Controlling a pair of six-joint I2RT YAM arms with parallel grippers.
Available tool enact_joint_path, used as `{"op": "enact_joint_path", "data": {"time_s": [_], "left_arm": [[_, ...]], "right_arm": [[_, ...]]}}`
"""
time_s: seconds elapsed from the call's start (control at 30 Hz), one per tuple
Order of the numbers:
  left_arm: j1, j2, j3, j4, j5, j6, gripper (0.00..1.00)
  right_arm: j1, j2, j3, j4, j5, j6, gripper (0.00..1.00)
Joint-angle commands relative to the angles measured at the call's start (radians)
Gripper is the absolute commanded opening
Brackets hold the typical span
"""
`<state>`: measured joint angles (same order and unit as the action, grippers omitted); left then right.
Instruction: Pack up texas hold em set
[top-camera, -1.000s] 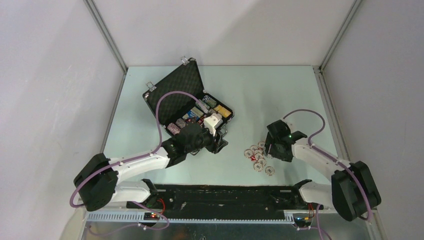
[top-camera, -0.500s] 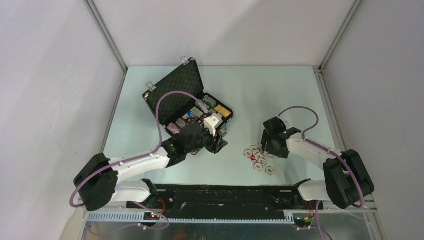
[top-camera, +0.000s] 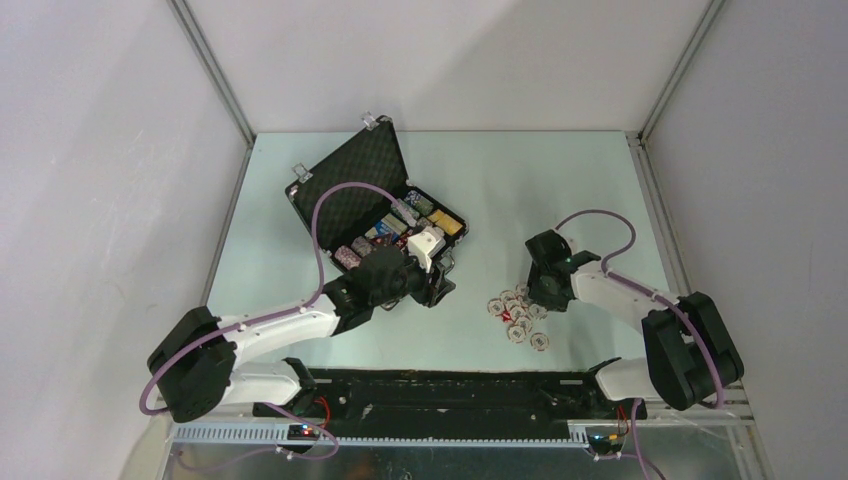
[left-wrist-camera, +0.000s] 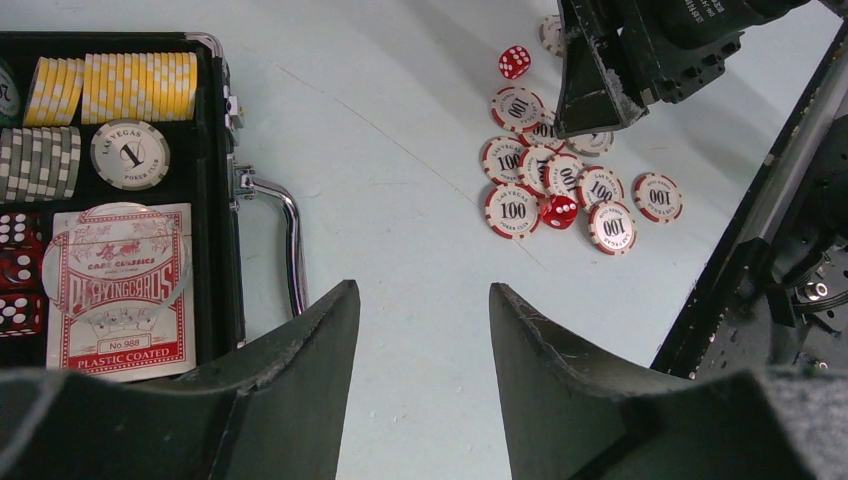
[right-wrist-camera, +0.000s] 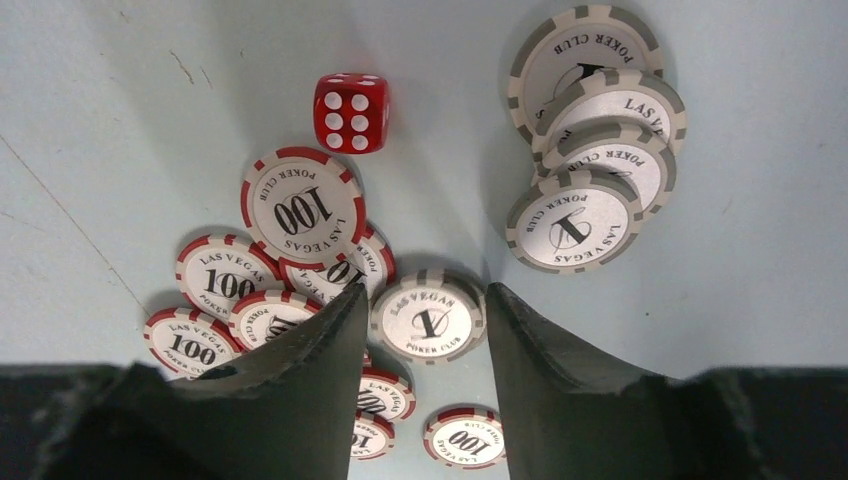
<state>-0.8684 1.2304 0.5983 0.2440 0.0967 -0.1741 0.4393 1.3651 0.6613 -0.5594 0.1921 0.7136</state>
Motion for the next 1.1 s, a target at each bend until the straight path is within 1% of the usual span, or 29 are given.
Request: {"op": "enact_joint_path", "data": {"time_s": [0.0,0.03,0.13,0.2,0.23,0.27,0.33,0.53,0.83,1.07], "left_arm": [[-0.003,-0.003,0.013,0.016,-0.016,0.026,0.57],[-0.003,-0.003,0.012,0.016,-0.016,0.027,0.57],[-0.003,-0.002,0.013,0.016,-0.016,0.027,0.57],[-0.004,-0.001,0.014,0.016,-0.016,0.027,0.57],[-0.003,0.0,0.014,0.016,-0.016,0.027,0.57],[-0.003,0.002,0.014,0.016,-0.017,0.027,0.57],[-0.004,0.002,0.014,0.017,-0.016,0.027,0.57],[-0.003,0.003,0.015,0.017,-0.015,0.028,0.57],[-0.004,0.003,0.015,0.015,-0.016,0.028,0.57],[-0.004,0.002,0.015,0.014,-0.019,0.029,0.57]], "right_arm": [[-0.018,0.004,-0.004,-0.02,-0.002,-0.012,0.47],[-0.019,-0.003,-0.005,-0.022,-0.002,-0.013,0.45],[-0.025,-0.018,-0.005,-0.028,0.0,-0.019,0.42],[-0.031,-0.03,-0.005,-0.033,-0.003,-0.027,0.48],[-0.031,-0.038,-0.005,-0.036,-0.003,-0.03,0.55],[-0.033,-0.046,-0.005,-0.037,-0.003,-0.033,0.6],[-0.034,-0.058,-0.005,-0.043,-0.003,-0.039,0.62],[-0.011,-0.077,-0.005,-0.06,-0.01,-0.059,0.65],[0.026,-0.013,-0.005,-0.048,0.015,-0.042,0.64],[0.034,0.053,-0.001,-0.057,0.038,-0.025,0.61]]}}
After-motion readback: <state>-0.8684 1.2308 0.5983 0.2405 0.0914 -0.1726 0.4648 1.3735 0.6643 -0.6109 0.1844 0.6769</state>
